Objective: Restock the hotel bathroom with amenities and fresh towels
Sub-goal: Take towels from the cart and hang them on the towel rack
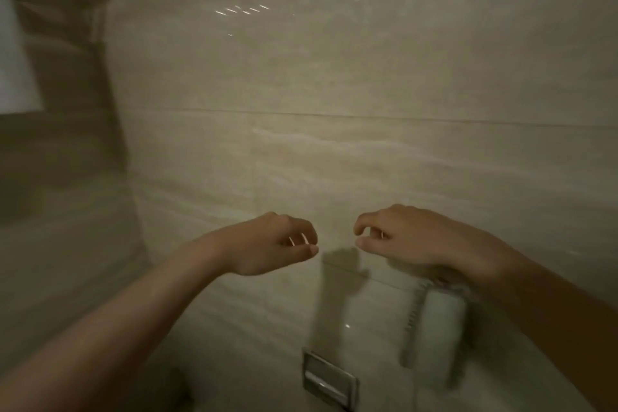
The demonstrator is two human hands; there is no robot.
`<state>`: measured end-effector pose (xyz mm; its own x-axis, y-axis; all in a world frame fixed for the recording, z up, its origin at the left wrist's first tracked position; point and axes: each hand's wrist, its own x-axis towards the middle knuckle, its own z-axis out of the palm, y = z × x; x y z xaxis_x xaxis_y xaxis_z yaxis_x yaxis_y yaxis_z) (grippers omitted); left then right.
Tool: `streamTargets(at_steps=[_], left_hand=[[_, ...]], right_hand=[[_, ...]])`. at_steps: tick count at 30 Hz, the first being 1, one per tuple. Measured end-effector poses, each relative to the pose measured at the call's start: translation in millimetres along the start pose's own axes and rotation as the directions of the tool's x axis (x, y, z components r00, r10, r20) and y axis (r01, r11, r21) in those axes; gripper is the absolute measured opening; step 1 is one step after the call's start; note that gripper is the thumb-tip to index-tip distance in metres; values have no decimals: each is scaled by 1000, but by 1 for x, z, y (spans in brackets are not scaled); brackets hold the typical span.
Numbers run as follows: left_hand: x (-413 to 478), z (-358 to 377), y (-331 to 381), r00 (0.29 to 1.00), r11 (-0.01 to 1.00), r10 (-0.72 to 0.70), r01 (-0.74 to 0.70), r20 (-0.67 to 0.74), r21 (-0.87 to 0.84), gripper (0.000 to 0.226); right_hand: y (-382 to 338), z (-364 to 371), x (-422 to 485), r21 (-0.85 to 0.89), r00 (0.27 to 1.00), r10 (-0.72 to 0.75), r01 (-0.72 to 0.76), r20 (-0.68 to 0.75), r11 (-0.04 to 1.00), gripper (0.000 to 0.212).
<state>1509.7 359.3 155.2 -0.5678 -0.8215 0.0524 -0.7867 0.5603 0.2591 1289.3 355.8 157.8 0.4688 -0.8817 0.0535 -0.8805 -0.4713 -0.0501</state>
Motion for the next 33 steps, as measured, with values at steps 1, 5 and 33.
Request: streamTargets(at_steps=[1,5,33], left_hand=[[6,12,17,999,999,44,-44,4,-19,32],[27,57,84,968,969,235,-227,84,-100,29],[75,320,453,412,474,874,-610,256,-635,17]], right_hand=[[13,4,-22,21,1000,30,-30,5,999,35],[60,23,-106,70,989,142,-144,25,987,28],[98,141,-573,432,276,951,-881,138,192,25]])
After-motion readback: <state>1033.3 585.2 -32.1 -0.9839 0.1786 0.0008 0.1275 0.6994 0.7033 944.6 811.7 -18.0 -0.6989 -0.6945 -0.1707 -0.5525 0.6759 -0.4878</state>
